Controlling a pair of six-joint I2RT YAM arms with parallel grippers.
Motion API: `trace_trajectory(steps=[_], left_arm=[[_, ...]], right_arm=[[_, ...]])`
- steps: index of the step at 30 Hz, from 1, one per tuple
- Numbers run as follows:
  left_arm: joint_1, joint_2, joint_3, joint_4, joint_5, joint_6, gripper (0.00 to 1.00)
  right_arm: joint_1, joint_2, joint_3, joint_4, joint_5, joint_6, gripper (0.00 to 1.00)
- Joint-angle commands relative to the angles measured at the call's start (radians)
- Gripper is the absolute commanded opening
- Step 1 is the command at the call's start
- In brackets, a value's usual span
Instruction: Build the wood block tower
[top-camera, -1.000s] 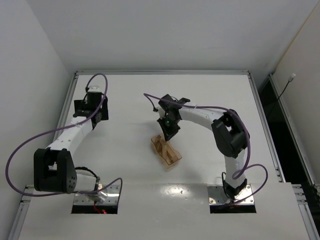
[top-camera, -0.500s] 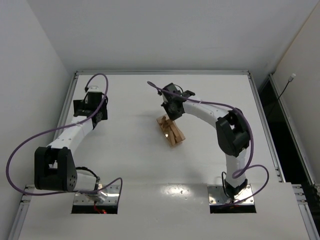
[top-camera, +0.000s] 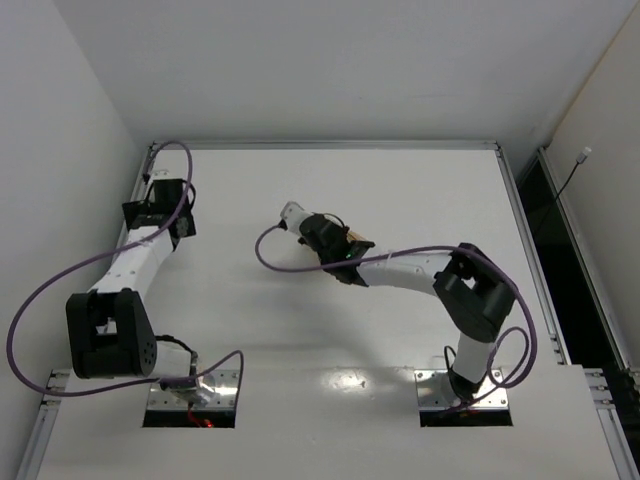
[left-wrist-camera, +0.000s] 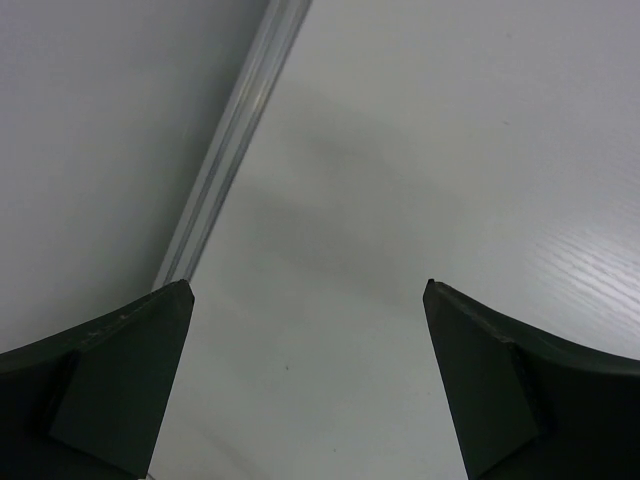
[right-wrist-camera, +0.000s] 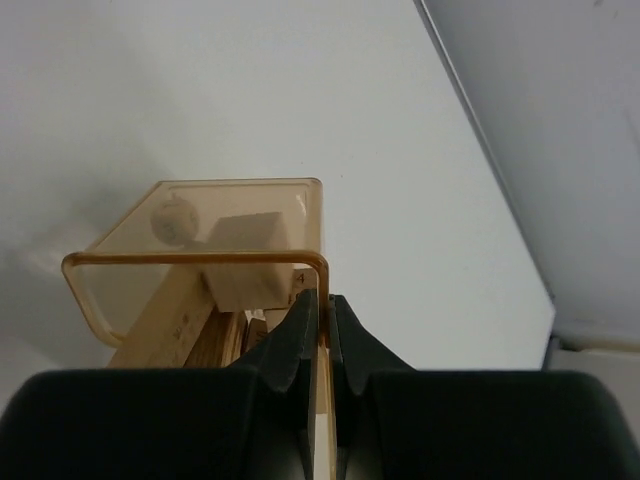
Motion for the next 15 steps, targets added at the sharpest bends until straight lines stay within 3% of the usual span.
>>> trace_trajectory(steps=[1, 5, 7, 15], left_arm=[[0.061, 0.004, 0.068, -0.015, -0.002, -0.029, 1.0], [0.102, 0.024, 0.097, -0.037, 0.021, -0.04, 1.0], [0.115, 0.033, 0.108, -0.037, 0.03, -0.04, 1.0], [0.145, 0.042, 0.126, -0.037, 0.021, -0.04, 1.0]], right_arm=[[0.057, -0.05, -0.109, 0.368, 0.142, -0.182, 0.0], [0.114, 0.002, -0.218, 0.633, 0.244, -0.309, 0.0], [0.143, 0.043, -0.229, 0.725, 0.278, -0.397, 0.0], [0.221, 0.291, -0.235, 1.352, 0.358, -0.812, 0.0]])
